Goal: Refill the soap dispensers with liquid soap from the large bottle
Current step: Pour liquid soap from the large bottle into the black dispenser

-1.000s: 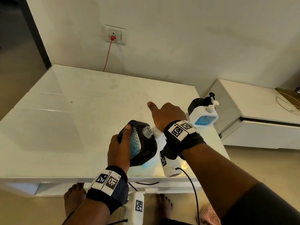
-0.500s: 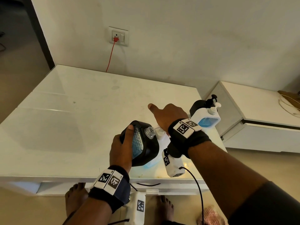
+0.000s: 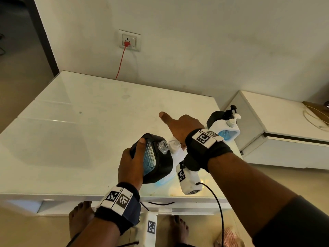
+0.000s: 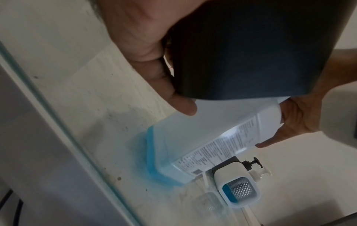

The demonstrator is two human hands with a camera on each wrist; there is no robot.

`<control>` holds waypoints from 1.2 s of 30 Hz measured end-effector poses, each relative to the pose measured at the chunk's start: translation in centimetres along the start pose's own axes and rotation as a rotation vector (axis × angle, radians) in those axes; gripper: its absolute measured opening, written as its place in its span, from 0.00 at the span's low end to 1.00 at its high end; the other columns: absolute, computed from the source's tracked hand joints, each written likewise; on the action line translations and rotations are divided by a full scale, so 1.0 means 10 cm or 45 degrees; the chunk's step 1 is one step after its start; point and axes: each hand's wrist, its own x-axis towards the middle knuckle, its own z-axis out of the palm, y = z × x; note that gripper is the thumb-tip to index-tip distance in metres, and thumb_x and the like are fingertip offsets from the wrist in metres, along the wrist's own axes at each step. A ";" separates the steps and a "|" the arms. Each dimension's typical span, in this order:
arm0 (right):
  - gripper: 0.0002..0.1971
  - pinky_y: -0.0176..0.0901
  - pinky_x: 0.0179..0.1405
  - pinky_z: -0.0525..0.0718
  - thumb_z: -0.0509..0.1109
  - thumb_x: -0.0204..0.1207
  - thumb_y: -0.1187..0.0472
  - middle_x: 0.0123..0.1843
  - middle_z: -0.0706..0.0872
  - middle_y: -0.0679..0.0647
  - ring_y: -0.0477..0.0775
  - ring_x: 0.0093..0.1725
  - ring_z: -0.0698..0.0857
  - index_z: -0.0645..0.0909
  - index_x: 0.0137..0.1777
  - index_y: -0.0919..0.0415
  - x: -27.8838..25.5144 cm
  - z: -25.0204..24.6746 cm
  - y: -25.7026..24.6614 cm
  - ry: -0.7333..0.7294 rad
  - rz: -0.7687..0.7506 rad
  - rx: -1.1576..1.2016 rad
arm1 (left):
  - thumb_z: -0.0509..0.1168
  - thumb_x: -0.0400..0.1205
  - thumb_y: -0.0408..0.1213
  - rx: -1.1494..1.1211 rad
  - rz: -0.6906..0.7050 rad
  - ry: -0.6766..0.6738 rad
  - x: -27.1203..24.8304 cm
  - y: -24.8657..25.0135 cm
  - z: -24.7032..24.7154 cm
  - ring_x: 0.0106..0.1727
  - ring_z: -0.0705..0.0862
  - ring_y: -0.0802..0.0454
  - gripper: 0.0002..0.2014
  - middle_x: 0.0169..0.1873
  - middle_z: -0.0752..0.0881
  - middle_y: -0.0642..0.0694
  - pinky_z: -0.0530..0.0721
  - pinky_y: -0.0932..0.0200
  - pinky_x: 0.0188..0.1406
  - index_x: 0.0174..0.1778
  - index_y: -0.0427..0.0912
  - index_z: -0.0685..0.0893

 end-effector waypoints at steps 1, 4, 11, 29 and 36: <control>0.40 0.51 0.50 0.84 0.48 0.72 0.19 0.30 0.84 0.56 0.61 0.40 0.88 0.77 0.30 0.58 0.00 -0.01 0.00 -0.009 -0.002 0.003 | 0.61 0.62 0.87 -0.004 -0.001 0.002 -0.01 0.00 0.00 0.56 0.88 0.43 0.52 0.56 0.90 0.45 0.88 0.41 0.61 0.66 0.46 0.84; 0.39 0.48 0.44 0.81 0.49 0.75 0.21 0.30 0.85 0.55 0.59 0.38 0.87 0.78 0.31 0.58 0.00 0.01 0.01 0.041 -0.009 0.002 | 0.59 0.60 0.86 0.008 0.000 0.004 -0.01 0.01 0.00 0.56 0.88 0.44 0.52 0.55 0.89 0.45 0.88 0.46 0.56 0.65 0.45 0.85; 0.31 0.48 0.43 0.72 0.55 0.77 0.26 0.37 0.81 0.53 0.59 0.43 0.80 0.71 0.34 0.55 0.01 0.11 0.04 0.184 0.000 -0.028 | 0.57 0.60 0.86 0.020 0.011 0.005 -0.02 0.00 -0.01 0.54 0.88 0.44 0.53 0.54 0.90 0.45 0.87 0.45 0.57 0.64 0.44 0.85; 0.29 0.47 0.43 0.73 0.58 0.77 0.28 0.37 0.80 0.52 0.57 0.39 0.79 0.72 0.35 0.55 0.05 0.11 0.03 0.166 0.033 -0.015 | 0.60 0.69 0.81 -0.001 -0.011 0.022 0.01 -0.05 -0.01 0.56 0.88 0.44 0.46 0.56 0.89 0.44 0.85 0.47 0.55 0.66 0.44 0.84; 0.35 0.49 0.46 0.78 0.53 0.74 0.23 0.40 0.84 0.54 0.60 0.43 0.83 0.75 0.35 0.57 0.02 0.09 0.03 0.119 0.030 -0.025 | 0.59 0.65 0.82 -0.007 -0.014 0.023 0.01 -0.04 -0.01 0.57 0.87 0.43 0.48 0.56 0.89 0.44 0.86 0.45 0.58 0.67 0.45 0.83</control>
